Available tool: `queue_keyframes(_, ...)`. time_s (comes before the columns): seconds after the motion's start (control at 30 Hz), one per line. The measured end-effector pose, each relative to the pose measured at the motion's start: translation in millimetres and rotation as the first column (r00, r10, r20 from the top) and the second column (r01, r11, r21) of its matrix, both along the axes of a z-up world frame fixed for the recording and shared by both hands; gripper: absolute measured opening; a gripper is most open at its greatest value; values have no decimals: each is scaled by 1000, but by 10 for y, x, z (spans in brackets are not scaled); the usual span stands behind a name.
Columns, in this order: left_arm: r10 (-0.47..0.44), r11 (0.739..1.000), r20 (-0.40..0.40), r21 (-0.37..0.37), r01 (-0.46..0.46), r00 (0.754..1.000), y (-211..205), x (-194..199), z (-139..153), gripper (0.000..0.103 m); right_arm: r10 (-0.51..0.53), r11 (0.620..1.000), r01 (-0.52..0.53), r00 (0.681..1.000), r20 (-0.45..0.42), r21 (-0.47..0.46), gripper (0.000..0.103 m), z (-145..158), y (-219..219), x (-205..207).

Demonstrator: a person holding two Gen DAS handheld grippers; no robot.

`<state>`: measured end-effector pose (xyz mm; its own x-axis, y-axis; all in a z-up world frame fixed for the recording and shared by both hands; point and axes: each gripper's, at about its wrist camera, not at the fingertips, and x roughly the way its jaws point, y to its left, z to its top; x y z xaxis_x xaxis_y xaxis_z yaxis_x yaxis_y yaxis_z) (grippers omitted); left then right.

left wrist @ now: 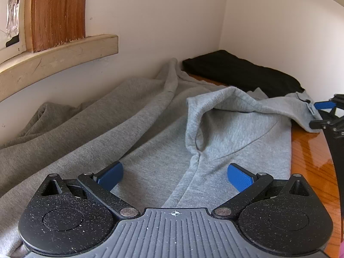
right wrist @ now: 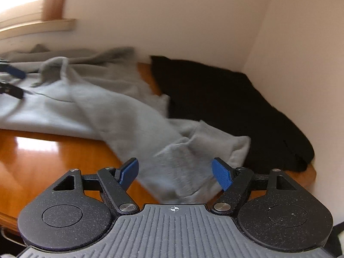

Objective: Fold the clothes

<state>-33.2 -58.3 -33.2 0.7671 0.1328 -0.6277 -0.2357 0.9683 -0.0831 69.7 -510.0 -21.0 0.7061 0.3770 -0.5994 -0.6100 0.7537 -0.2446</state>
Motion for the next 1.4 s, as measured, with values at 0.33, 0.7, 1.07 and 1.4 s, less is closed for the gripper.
queue_keyframes(0.33, 0, 1000, 8, -12, 0, 1000, -31, -45, 18, 103, 11, 999, -9, 998, 55, -45, 30, -76, 160, 0)
queue_keyframes(0.7, 0, 1000, -6, 13, 0, 1000, -90, -30, 29, 103, 11, 1000, -8, 949, 314, -11, 13, 748, 438, 217)
queue_keyframes(1.07, 0, 1000, -5, 11, 0, 1000, -109, -34, 35, 103, -4, 986, -97, 797, 604, 134, 16, 1710, 1817, 601)
queue_keyframes(1.4, 0, 1000, -12, 23, 0, 1000, -151, -45, 47, 103, 99, 991, -120, 962, 254, 67, 49, 1080, 1801, 760)
